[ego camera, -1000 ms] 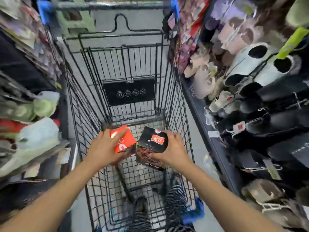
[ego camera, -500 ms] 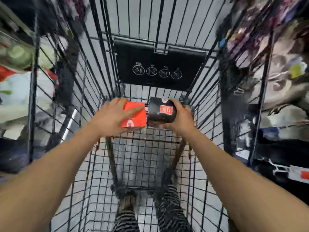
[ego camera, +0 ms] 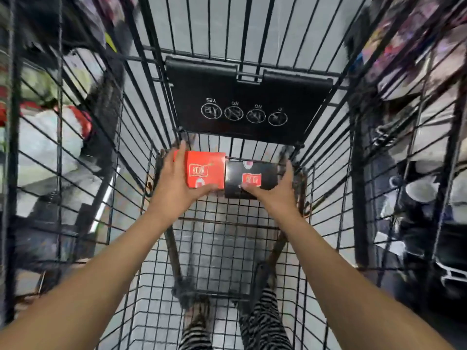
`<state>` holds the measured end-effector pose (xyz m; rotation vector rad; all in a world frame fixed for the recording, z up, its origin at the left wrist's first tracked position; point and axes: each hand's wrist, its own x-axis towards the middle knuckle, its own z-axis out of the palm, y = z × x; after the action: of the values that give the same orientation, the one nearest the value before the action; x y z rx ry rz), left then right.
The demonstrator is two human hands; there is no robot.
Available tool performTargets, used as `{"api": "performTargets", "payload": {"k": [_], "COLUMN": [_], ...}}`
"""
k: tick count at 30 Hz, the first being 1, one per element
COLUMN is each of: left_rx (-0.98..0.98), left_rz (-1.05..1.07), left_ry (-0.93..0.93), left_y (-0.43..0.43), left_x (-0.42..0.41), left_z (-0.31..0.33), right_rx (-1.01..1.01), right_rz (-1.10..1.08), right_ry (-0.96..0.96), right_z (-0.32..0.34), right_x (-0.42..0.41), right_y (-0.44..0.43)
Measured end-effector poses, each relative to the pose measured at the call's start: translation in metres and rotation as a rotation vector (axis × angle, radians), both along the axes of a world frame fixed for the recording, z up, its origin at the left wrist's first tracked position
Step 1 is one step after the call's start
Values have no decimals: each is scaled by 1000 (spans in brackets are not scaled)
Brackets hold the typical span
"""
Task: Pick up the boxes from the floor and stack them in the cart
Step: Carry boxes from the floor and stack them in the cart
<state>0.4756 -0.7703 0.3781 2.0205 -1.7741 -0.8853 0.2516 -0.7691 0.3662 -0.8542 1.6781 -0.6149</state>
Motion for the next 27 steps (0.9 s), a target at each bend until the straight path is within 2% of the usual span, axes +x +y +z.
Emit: {"api": "performTargets", "payload": {"k": [2, 6, 14, 22, 25, 27], "left_rx": [21, 35, 91, 158, 205, 221], "left_rz": [70, 14, -61, -91, -110, -120], "left_ry": [95, 180, 234, 145, -11, -141], "left_y": [2, -2, -7, -5, -4, 3], "left_x": [-5, 5, 21, 22, 15, 6], "left_z": [-1, -4, -5, -6, 9, 28], "right_rx": [34, 29, 34, 97, 174, 159], "right_rz": [-33, -38, -9, 33, 49, 38], "right_ry": [-45, -10, 46, 95, 146, 253], "right_z": [-1, -7, -4, 0, 20, 41], "right_x": [1, 8, 12, 8, 12, 14], "right_y": [-1, 0, -5, -9, -8, -2]}}
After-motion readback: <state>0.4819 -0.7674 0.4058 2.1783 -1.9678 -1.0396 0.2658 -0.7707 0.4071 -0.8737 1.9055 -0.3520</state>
